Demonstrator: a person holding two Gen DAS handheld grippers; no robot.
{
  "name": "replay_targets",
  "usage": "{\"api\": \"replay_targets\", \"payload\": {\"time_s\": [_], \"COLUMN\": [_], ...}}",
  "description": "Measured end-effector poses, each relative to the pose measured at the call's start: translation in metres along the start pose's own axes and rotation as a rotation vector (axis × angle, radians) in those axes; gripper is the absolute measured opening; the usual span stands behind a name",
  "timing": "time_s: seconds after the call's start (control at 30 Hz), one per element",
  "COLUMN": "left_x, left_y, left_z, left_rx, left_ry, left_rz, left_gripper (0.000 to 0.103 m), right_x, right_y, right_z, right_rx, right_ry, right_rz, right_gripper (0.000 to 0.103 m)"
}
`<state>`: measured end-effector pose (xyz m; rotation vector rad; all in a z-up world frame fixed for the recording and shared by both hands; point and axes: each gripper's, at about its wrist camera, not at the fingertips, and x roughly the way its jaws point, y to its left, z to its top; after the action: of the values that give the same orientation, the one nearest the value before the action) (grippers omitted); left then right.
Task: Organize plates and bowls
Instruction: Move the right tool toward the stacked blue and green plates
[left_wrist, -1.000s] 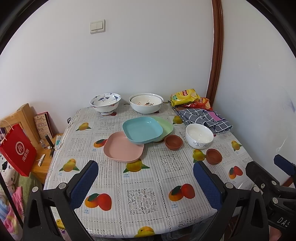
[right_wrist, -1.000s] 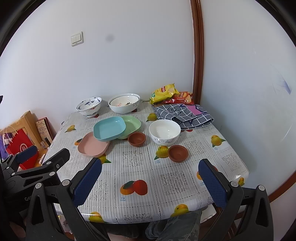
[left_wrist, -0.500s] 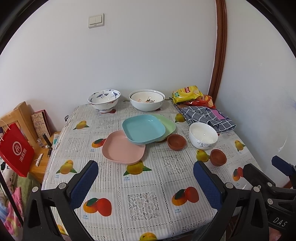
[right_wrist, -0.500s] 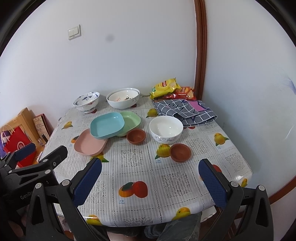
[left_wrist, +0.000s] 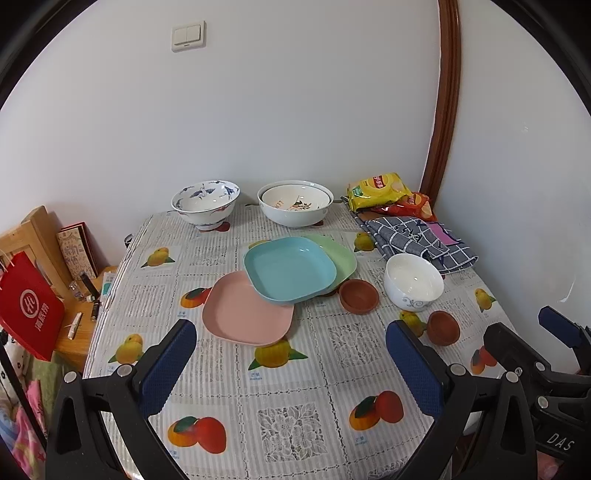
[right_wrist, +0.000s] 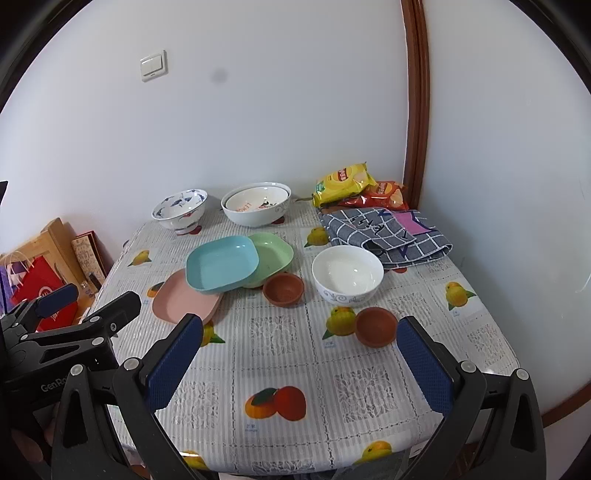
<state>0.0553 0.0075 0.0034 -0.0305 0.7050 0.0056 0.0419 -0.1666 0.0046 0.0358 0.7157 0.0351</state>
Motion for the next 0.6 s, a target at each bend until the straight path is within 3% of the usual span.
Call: {"api": "replay_targets", "payload": {"time_s": [0.6], "left_x": [0.049], "left_y": [0.013], "left_z": [0.034], "left_rx": [-0.007], "left_ry": [0.029], "left_rz": [0.029], "left_gripper": [0.103], "right_x": [0.052], "right_y": [0.005], "right_z": [0.03], "right_rx": [0.0], "right_ry": [0.009], "right_rz": [0.015], "right_gripper": [0.103]}}
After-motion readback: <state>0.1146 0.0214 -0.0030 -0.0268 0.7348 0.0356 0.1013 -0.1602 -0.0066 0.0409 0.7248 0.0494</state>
